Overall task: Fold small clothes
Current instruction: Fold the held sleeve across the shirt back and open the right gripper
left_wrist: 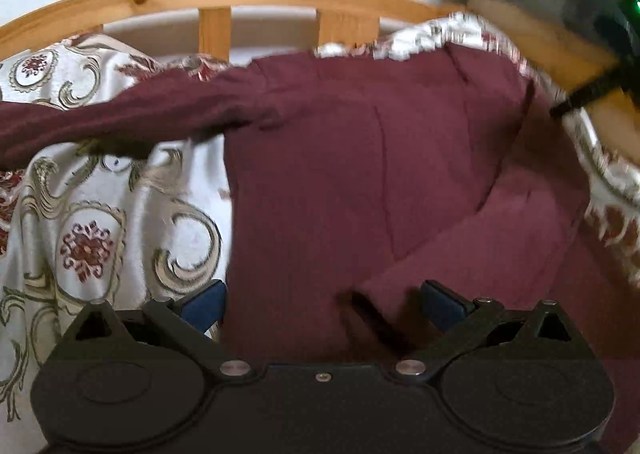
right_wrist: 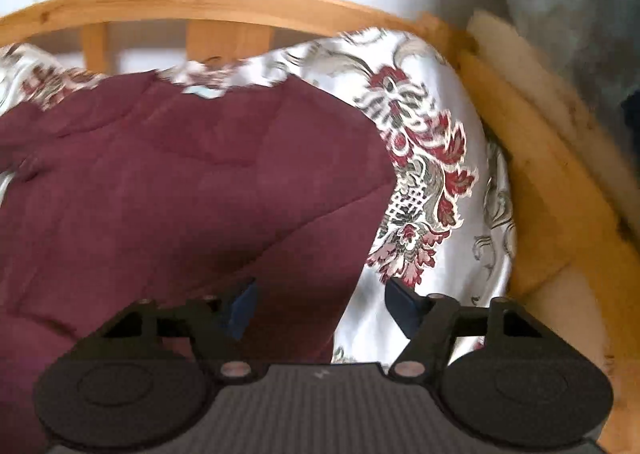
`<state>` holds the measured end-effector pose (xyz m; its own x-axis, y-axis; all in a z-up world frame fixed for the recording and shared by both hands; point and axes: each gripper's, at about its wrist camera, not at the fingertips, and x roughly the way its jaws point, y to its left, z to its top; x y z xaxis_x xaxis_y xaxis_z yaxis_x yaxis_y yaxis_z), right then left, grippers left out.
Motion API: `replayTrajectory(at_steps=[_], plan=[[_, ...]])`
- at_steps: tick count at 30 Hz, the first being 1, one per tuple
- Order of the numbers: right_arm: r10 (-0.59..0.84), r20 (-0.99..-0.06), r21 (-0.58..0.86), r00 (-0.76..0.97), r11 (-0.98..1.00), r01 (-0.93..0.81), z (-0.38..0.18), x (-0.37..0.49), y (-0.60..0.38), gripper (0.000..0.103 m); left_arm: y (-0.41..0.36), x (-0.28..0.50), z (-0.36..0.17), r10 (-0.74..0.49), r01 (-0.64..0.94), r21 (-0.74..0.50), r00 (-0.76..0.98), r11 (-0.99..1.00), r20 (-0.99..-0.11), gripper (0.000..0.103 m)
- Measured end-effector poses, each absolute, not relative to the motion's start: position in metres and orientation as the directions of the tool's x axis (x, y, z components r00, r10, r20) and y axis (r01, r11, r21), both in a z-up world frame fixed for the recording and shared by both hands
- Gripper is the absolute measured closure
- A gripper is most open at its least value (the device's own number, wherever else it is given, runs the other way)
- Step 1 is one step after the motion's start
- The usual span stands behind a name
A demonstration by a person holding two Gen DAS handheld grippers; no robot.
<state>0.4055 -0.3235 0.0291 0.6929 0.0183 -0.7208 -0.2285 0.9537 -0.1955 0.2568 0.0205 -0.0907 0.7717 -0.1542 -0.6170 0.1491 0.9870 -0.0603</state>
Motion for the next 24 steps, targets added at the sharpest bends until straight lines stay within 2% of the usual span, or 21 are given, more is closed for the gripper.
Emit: replayTrajectory(at_steps=[1, 3, 4, 10, 12, 14, 16, 19, 22, 24], plan=[[0.024, -0.728, -0.158, 0.685, 0.967, -0.202, 0.024, 0.414, -0.331, 0.071, 0.018, 0.257, -0.093, -0.146, 0.153, -0.042, 0.769, 0.987, -0.622, 0.001], [0.067, -0.732, -0.059, 0.677, 0.985, -0.162, 0.018, 0.426, -0.34, 0.091, 0.012, 0.256, -0.096, -0.129, 0.166, 0.0, 0.765, 0.986, -0.631, 0.001], [0.08, -0.715, -0.028, 0.694, 0.989, -0.143, 0.018, 0.426, -0.346, 0.095, 0.01, 0.255, -0.097, -0.122, 0.172, 0.019, 0.766, 0.985, -0.632, 0.001], [0.023, -0.653, -0.068, 0.757, 0.994, -0.089, 0.024, 0.422, -0.367, 0.095, 0.003, 0.254, -0.098, -0.093, 0.178, 0.07, 0.763, 0.982, -0.64, 0.001], [0.026, -0.649, -0.077, 0.761, 0.992, -0.1, 0.022, 0.417, -0.367, 0.093, 0.004, 0.254, -0.097, -0.098, 0.179, 0.062, 0.759, 0.982, -0.644, 0.001], [0.034, -0.647, -0.076, 0.762, 0.991, -0.109, 0.022, 0.409, -0.367, 0.079, 0.006, 0.253, -0.096, -0.104, 0.176, 0.047, 0.753, 0.983, -0.65, 0.001], [0.046, -0.642, -0.089, 0.765, 0.987, -0.134, 0.025, 0.396, -0.364, 0.056, 0.007, 0.253, -0.095, -0.106, 0.175, 0.041, 0.749, 0.984, -0.654, 0.001], [0.076, -0.665, -0.118, 0.743, 0.972, -0.204, 0.023, 0.379, -0.358, 0.044, 0.006, 0.254, -0.094, -0.105, 0.174, 0.04, 0.747, 0.984, -0.657, 0.001], [0.103, -0.716, -0.11, 0.69, 0.96, -0.257, 0.012, 0.371, -0.355, 0.042, 0.006, 0.254, -0.094, -0.104, 0.173, 0.041, 0.746, 0.984, -0.658, 0.001], [0.061, -0.742, -0.142, 0.667, 0.959, -0.245, 0.001, 0.371, -0.35, 0.043, 0.006, 0.255, -0.094, -0.104, 0.173, 0.042, 0.746, 0.984, -0.657, 0.001]])
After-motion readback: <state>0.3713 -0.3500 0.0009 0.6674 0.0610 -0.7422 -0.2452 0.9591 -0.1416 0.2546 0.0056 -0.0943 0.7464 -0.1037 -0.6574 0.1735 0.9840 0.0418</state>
